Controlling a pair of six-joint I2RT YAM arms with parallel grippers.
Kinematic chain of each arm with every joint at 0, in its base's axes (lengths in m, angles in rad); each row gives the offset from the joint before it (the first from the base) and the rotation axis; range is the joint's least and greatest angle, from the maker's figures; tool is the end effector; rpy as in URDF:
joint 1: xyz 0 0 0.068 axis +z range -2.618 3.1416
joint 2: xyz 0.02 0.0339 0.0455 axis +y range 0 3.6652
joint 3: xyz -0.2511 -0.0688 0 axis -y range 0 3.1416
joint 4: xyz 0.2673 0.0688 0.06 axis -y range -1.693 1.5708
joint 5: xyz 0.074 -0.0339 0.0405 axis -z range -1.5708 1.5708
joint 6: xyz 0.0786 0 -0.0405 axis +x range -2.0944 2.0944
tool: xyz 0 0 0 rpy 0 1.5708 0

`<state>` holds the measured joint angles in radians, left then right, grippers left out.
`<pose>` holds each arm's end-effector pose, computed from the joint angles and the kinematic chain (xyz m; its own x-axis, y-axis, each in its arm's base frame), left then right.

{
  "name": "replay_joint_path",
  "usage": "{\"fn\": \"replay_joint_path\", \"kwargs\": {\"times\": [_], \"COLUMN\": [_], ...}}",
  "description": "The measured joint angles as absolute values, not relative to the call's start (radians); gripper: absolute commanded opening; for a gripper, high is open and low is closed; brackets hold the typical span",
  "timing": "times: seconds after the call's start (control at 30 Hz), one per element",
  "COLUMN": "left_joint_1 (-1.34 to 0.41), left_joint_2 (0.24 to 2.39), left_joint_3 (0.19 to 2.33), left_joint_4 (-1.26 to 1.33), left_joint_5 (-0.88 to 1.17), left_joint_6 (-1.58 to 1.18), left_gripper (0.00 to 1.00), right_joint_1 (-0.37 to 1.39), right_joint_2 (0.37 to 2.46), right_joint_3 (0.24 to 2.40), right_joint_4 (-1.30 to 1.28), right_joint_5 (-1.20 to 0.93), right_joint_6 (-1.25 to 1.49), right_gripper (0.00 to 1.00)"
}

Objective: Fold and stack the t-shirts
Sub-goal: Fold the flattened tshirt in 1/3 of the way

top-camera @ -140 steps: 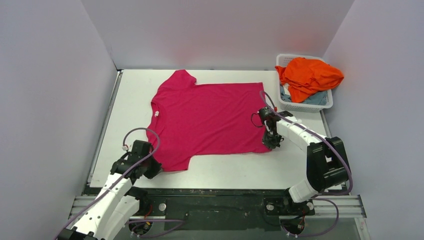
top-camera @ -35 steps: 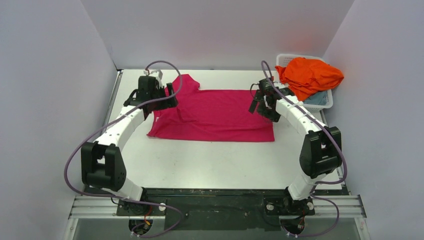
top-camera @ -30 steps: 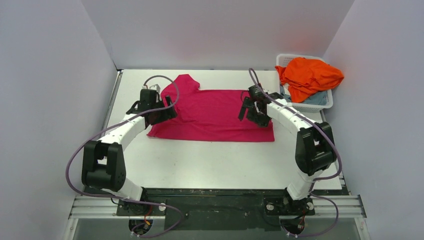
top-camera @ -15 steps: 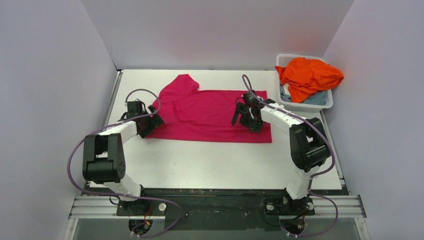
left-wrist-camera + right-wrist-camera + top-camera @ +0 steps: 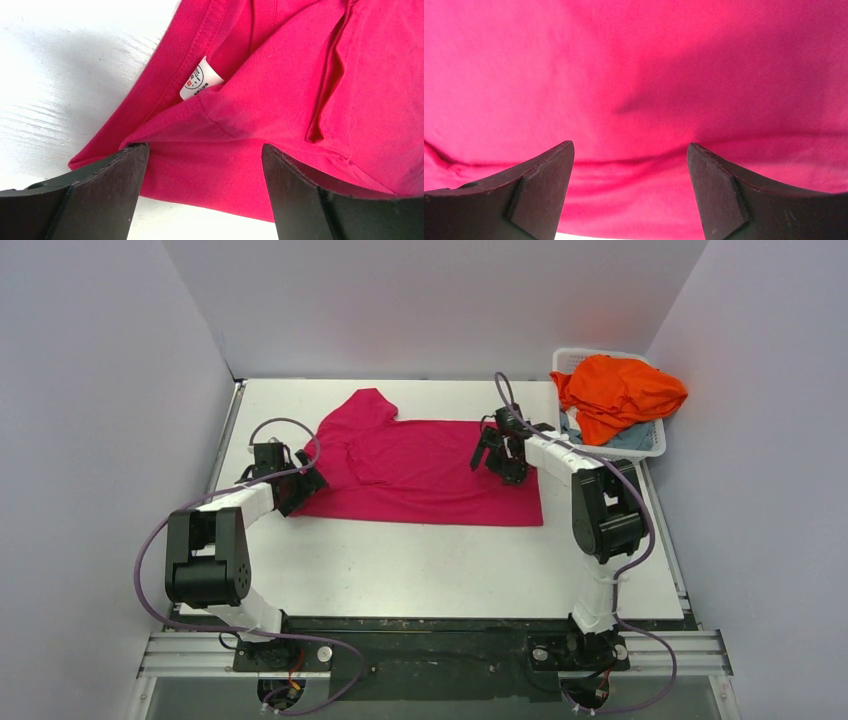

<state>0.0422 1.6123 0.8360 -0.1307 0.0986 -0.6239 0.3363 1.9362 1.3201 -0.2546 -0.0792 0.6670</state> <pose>0.3570 0.0073 0.1000 -0.6496 -0.6093 -0.4547 -0.4446 0.7896 -0.4229 0.4328 0.1579 0.1260 -0.8005 0.3735 -0.4688 0.1503 0.8823 0.4461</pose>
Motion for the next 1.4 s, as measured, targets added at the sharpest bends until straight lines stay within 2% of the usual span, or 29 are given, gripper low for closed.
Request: {"fn": "replay_joint_path", "kwargs": {"times": [0.27, 0.43, 0.63, 0.8, 1.0, 1.23, 1.4], "left_joint_1": [0.043, 0.041, -0.053, -0.149, -0.14, -0.107, -0.101], "left_joint_2": [1.588, 1.56, 1.463, 1.454, 1.597, 1.617, 1.496], "left_joint_3": [0.818, 0.822, 0.919, 0.989, 0.999, 0.862, 0.724], "left_joint_4": [-0.139, -0.177, -0.297, -0.281, -0.252, -0.197, -0.138], "left_joint_5": [0.08, 0.056, -0.123, -0.133, -0.082, -0.061, -0.059], "left_joint_6": [-0.64, -0.674, -0.699, -0.698, -0.693, -0.682, -0.691], "left_gripper": [0.95, 0.95, 0.95, 0.95, 0.96, 0.96, 0.96], "right_joint_1": [0.232, 0.256, 0.34, 0.362, 0.361, 0.352, 0.346], "right_joint_2": [1.942, 1.77, 1.593, 1.639, 1.756, 1.742, 1.641], "right_joint_3": [1.404, 1.295, 1.152, 1.127, 1.126, 1.016, 0.889], "right_joint_4": [-0.263, -0.277, -0.297, -0.295, -0.286, -0.192, -0.121], "right_joint_5": [-0.033, -0.02, 0.0, -0.023, -0.026, -0.031, -0.041], "right_joint_6": [0.608, 0.581, 0.554, 0.551, 0.556, 0.582, 0.59], "right_gripper": [0.78, 0.78, 0.78, 0.78, 0.78, 0.78, 0.78]}}
